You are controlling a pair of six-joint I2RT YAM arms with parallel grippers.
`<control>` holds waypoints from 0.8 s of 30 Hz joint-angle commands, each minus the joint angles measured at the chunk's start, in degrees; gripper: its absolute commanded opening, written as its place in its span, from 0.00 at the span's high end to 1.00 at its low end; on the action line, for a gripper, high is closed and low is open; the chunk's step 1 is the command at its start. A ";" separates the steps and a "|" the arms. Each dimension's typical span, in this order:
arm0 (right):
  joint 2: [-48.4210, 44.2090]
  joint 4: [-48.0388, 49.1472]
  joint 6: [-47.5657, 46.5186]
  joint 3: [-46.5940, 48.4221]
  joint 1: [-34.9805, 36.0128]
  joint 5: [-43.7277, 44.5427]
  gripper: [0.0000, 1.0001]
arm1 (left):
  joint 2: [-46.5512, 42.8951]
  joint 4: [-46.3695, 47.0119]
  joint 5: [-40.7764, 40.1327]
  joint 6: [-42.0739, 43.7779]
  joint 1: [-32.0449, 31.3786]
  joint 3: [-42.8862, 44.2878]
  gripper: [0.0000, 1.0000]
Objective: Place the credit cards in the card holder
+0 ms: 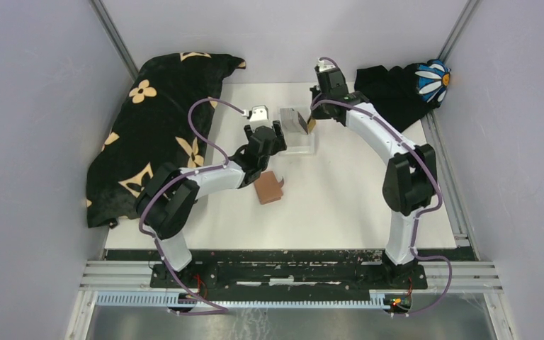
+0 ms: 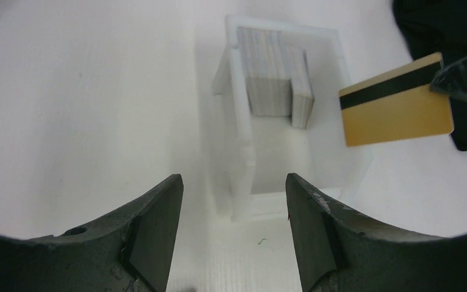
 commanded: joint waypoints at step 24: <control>-45.37 23.38 -12.67 -44.88 18.38 11.18 0.99 | -16.38 -7.68 52.47 -47.17 9.18 -2.87 0.21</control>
